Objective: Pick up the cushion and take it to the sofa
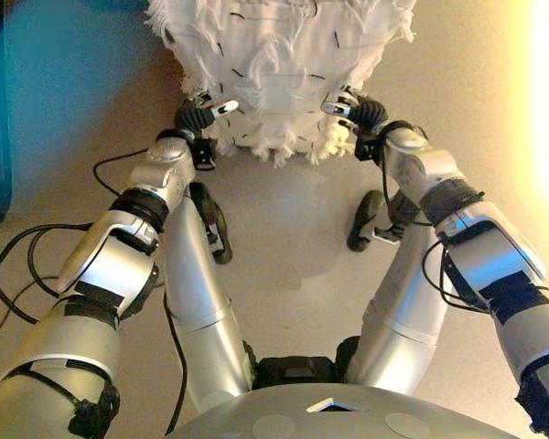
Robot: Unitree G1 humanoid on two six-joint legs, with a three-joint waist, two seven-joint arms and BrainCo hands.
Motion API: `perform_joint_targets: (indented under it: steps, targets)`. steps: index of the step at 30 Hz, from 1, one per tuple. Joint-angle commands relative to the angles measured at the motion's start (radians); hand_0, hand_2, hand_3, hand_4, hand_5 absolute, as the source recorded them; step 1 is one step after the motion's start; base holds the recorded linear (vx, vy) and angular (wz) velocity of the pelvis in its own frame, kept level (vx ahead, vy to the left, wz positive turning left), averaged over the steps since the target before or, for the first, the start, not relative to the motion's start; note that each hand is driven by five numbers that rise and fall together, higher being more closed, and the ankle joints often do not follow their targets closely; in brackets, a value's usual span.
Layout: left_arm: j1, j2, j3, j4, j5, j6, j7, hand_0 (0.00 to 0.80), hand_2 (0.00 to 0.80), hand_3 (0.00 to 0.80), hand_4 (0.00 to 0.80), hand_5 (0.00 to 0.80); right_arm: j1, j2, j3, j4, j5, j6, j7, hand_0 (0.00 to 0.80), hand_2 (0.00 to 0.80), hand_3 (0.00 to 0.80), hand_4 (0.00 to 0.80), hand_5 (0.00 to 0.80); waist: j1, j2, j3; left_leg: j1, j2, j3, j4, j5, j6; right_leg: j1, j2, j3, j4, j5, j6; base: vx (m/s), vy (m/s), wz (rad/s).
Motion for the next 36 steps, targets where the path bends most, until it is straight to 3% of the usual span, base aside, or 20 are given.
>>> perform_joint_targets:
  steps: [1,14,23,27,30,34,36]
  targets:
    - [0.002,-0.065,0.006,-0.01,0.065,-0.055,0.059,0.0,0.0,0.0,0.0,0.0,-0.011,0.048,0.031,-0.03,0.028,-0.007,-0.04,0.0,0.0,0.0,0.0,0.0,-0.002,0.065,-0.006,-0.023,-0.016,0.04,0.13,-0.165,0.132,0.091,0.019,0.099,0.123,-0.169,-0.076,0.041,0.016,0.07]
    - [0.042,-0.092,0.007,-0.017,0.127,-0.019,0.205,0.0,0.0,0.0,0.0,0.0,0.021,0.094,0.023,-0.052,0.017,0.006,-0.305,0.0,0.0,0.0,0.0,0.0,-0.007,0.071,-0.006,-0.023,-0.057,0.048,0.18,-0.172,0.135,0.091,0.033,0.144,0.174,-0.159,-0.078,0.051,0.027,0.08]
    - [0.046,-0.101,0.01,-0.016,0.135,-0.037,0.17,0.0,0.0,0.0,0.0,0.0,0.02,0.105,0.032,-0.051,0.01,0.008,-0.31,0.0,0.0,0.0,0.0,0.0,-0.005,0.067,-0.006,-0.023,-0.074,0.051,0.196,-0.175,0.131,0.091,0.041,0.16,0.175,-0.144,-0.07,0.036,0.003,0.02]
    - [0.081,-0.102,0.029,-0.061,0.063,-0.124,0.109,0.0,0.0,0.0,0.0,0.0,0.053,0.097,0.049,-0.11,-0.053,0.008,-0.274,0.0,0.0,0.0,0.0,0.0,-0.001,0.065,-0.006,-0.023,-0.076,0.044,0.172,-0.169,0.124,0.091,0.039,0.146,0.144,-0.134,-0.06,-0.001,-0.011,0.0]
    - [0.122,-0.114,0.064,-0.159,0.015,-0.249,0.051,0.0,0.0,0.0,0.0,0.0,0.077,0.066,0.04,-0.21,-0.089,-0.021,-0.246,0.0,0.0,0.0,0.0,0.0,0.006,0.06,-0.006,-0.023,-0.06,0.061,0.025,-0.137,0.107,0.091,0.016,0.103,-0.004,-0.115,-0.045,-0.078,-0.057,-0.12]
    - [0.16,-0.154,0.144,-0.289,0.034,-0.436,0.049,0.0,0.0,0.0,0.0,0.0,0.086,0.044,-0.022,-0.32,-0.137,-0.175,-0.204,0.0,0.0,0.0,0.0,0.0,0.013,0.026,-0.006,-0.023,-0.006,0.086,-0.262,-0.049,0.083,0.093,-0.017,0.024,-0.297,-0.051,-0.019,-0.192,-0.059,-0.39]
    - [0.186,-0.18,0.173,-0.348,0.084,-0.466,0.096,0.0,0.0,0.0,0.0,0.0,0.102,0.046,-0.046,-0.37,-0.151,-0.212,-0.183,0.0,0.0,0.0,0.0,0.0,0.016,0.019,-0.006,-0.021,0.014,0.072,-0.355,0.006,0.076,0.127,-0.023,-0.027,-0.404,-0.013,-0.005,-0.15,-0.01,-0.33]
